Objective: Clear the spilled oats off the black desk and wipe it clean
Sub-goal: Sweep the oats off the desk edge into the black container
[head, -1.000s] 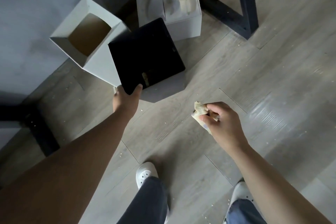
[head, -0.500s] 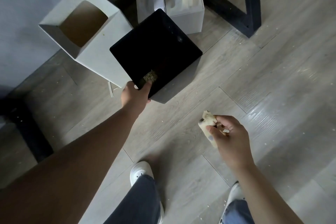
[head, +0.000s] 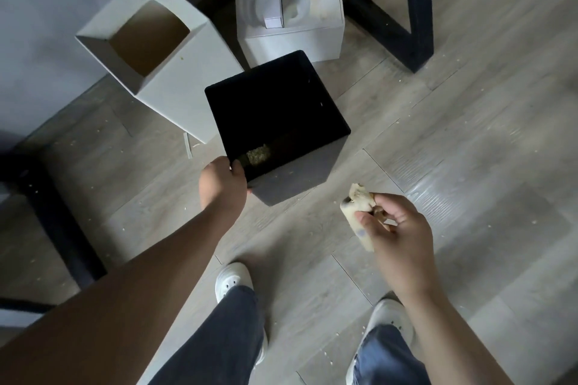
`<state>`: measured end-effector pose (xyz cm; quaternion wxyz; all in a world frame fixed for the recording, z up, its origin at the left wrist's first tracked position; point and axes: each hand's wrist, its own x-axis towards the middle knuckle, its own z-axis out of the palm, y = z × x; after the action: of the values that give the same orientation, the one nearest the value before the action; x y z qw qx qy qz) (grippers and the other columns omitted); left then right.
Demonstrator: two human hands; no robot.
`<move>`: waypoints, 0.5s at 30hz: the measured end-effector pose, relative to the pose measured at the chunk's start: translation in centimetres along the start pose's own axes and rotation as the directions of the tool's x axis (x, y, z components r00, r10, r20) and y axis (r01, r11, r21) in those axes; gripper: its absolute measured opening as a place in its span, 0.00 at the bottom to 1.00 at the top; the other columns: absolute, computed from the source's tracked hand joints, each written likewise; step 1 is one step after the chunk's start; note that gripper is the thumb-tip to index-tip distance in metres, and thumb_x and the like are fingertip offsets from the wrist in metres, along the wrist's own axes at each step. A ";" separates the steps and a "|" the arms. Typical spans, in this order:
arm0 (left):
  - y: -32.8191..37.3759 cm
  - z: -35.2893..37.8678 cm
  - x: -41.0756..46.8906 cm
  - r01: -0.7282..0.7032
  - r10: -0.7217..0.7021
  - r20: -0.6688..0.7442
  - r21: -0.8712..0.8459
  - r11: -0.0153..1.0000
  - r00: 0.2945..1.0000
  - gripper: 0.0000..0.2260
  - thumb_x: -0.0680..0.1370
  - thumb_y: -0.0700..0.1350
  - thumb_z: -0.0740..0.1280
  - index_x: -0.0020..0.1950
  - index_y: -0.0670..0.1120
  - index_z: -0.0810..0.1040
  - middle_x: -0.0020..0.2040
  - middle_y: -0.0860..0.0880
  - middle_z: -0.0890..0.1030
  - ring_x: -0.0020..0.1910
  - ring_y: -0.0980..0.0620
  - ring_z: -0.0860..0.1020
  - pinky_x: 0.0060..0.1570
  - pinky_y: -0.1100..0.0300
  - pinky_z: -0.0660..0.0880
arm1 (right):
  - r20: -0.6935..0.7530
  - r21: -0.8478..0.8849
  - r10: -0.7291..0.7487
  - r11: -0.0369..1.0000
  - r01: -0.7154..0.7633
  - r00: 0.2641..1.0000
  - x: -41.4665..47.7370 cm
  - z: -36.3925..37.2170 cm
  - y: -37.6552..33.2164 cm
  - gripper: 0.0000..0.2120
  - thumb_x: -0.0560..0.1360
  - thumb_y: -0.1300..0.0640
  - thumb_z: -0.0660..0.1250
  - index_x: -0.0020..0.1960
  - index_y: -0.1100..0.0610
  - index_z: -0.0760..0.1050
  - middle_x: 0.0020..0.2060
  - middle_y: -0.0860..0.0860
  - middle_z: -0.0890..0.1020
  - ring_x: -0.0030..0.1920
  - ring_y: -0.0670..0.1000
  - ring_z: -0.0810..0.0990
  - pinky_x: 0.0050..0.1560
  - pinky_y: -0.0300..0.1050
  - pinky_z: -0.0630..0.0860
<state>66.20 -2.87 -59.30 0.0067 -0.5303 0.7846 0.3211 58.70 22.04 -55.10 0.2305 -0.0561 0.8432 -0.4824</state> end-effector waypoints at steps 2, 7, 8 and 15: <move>0.6 -1.5 -2.5 0.007 -0.008 0.011 0.058 0.998 1.000 0.15 0.79 0.44 0.57 0.36 0.37 0.71 0.31 0.40 0.76 0.32 0.41 0.75 0.28 0.54 0.69 | -0.014 0.012 0.003 1.000 -0.002 1.000 -1.6 -1.9 -1.5 0.11 0.72 0.66 0.71 0.51 0.53 0.81 0.48 0.49 0.81 0.48 0.47 0.80 0.48 0.36 0.74; 3.1 -6.0 -11.2 0.050 -0.059 0.093 0.100 0.994 0.994 0.17 0.80 0.41 0.58 0.31 0.41 0.67 0.26 0.47 0.70 0.24 0.52 0.70 0.20 0.67 0.62 | 0.007 0.005 0.001 1.000 -0.001 1.000 -5.7 -6.8 -6.2 0.14 0.71 0.67 0.71 0.47 0.48 0.80 0.47 0.47 0.81 0.47 0.47 0.80 0.48 0.36 0.75; 3.7 -7.0 -13.3 0.072 -0.084 0.111 0.103 0.992 0.990 0.16 0.80 0.41 0.58 0.32 0.41 0.67 0.26 0.48 0.69 0.24 0.52 0.69 0.20 0.66 0.62 | 0.017 -0.003 0.001 1.000 -0.001 1.000 -6.5 -7.7 -7.3 0.13 0.71 0.66 0.71 0.47 0.49 0.79 0.47 0.47 0.81 0.48 0.48 0.80 0.49 0.39 0.75; 7.5 -14.8 -25.7 0.084 -0.101 0.201 0.095 0.992 0.974 0.15 0.81 0.41 0.58 0.34 0.39 0.70 0.29 0.43 0.72 0.29 0.46 0.70 0.24 0.59 0.59 | 0.075 -0.104 -0.038 0.994 0.045 0.996 -11.6 -16.6 -15.8 0.11 0.71 0.63 0.70 0.47 0.48 0.79 0.46 0.46 0.79 0.46 0.44 0.78 0.45 0.29 0.70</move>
<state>76.06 12.61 -34.79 0.1251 -0.5295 0.7673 0.3394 59.61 30.46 -30.84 0.2477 -0.1033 0.8573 -0.4393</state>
